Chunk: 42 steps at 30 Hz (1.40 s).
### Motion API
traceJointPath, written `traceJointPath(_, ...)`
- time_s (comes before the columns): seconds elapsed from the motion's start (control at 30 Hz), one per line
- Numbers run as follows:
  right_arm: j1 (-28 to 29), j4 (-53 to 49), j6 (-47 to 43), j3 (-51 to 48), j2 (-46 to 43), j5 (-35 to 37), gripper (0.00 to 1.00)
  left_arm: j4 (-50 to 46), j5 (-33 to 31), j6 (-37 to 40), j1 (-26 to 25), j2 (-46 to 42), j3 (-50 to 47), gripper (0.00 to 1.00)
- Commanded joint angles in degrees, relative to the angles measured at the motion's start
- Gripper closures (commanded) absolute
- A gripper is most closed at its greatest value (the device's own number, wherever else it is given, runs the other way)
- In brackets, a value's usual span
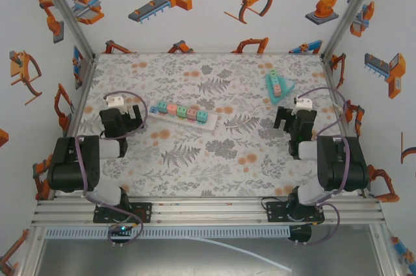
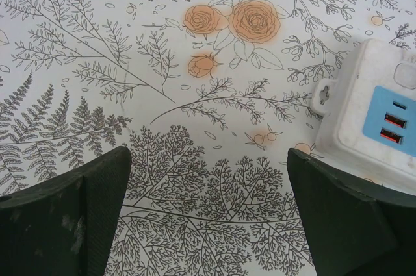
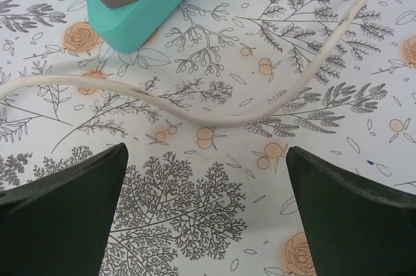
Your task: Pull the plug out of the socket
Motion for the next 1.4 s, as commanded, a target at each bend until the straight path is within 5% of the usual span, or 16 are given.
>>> traceJointPath(0.0, -0.4, 0.5, -0.4, 1.4, 0.1, -0.5, 0.01, -0.6, 0.5, 0.7, -0.1, -0.4, 1.2, 0.03)
traceJointPath(0.77, -0.4, -0.2, -1.3, 0.3, -4.1, -3.6, 0.01, 1.5, 0.4, 0.4, 0.0, -1.0, -0.1, 0.03)
traceJointPath(0.93, -0.4, -21.6, 3.2, 3.9, -21.0, -0.5, 0.01, 3.5, -2.8, -0.4, -0.2, -11.2, -5.8, 0.03)
traceJointPath(1.2, 3.1, -36.2, 9.7, 12.5, -35.6, -10.8, 0.01, -34.9, -7.9, -6.4, -5.5, -45.6, 3.4, 0.03)
traceJointPath(1.37, 13.0, -40.7, 3.3, 22.2, -31.9, -16.1, 0.01, -50.9, 5.6, -11.1, -7.2, -52.2, 13.1, 0.03)
